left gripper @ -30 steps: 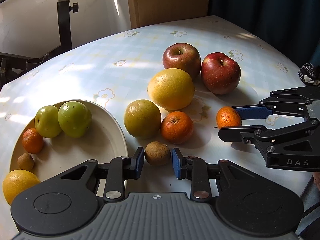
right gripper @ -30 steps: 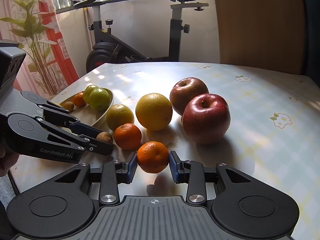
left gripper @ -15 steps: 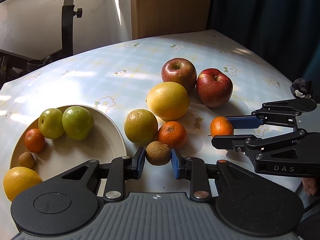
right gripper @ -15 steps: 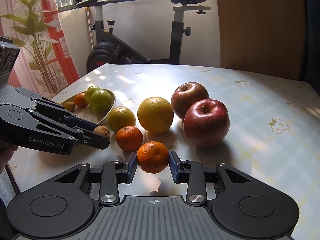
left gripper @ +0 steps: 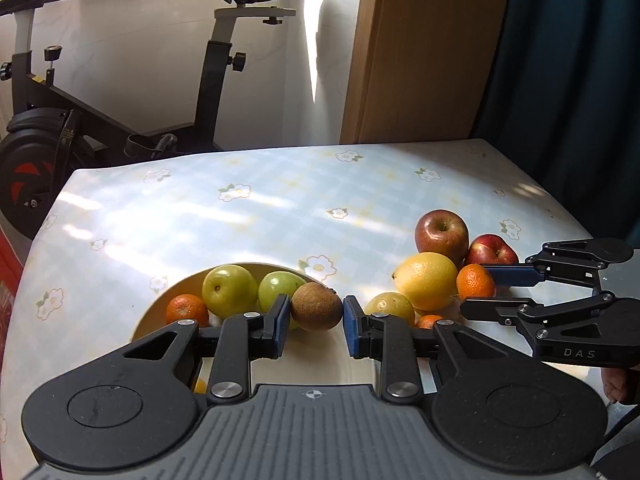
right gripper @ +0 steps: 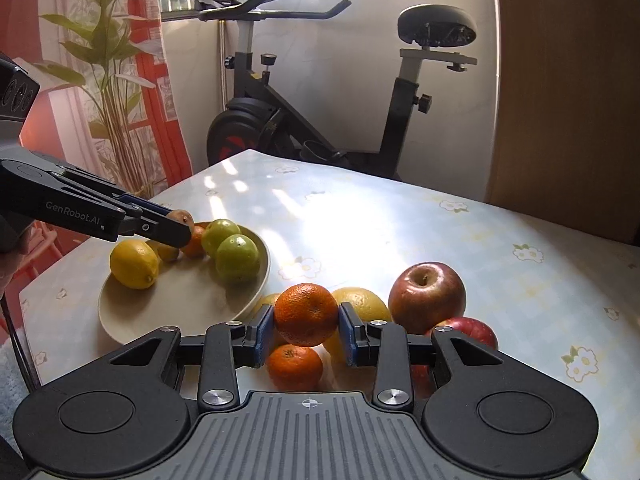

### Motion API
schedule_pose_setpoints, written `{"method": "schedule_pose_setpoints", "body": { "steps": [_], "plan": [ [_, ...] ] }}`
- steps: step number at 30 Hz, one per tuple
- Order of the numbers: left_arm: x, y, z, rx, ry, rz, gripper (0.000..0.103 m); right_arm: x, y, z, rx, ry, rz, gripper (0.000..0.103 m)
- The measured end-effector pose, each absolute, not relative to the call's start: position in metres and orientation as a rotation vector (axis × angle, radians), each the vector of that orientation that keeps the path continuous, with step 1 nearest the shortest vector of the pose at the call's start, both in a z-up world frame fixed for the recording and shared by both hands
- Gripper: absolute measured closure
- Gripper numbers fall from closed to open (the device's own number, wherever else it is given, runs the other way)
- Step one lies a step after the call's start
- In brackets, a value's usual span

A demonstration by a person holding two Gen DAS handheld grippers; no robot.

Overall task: Organize fruits
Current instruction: 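Carry the kiwi and tangerine into the cream plate and release both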

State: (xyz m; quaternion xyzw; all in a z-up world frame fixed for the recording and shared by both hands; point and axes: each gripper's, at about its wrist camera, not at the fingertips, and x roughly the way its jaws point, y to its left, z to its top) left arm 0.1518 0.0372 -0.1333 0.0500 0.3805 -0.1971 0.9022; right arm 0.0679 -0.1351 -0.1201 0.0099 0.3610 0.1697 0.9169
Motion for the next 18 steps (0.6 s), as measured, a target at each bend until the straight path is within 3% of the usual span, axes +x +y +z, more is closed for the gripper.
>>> {"method": "schedule_pose_setpoints", "body": {
  "steps": [18],
  "plan": [
    [0.191, 0.137, -0.16, -0.121, 0.877, -0.24, 0.073, 0.13, -0.021, -0.152, -0.176, 0.911, 0.534, 0.071]
  ]
}}
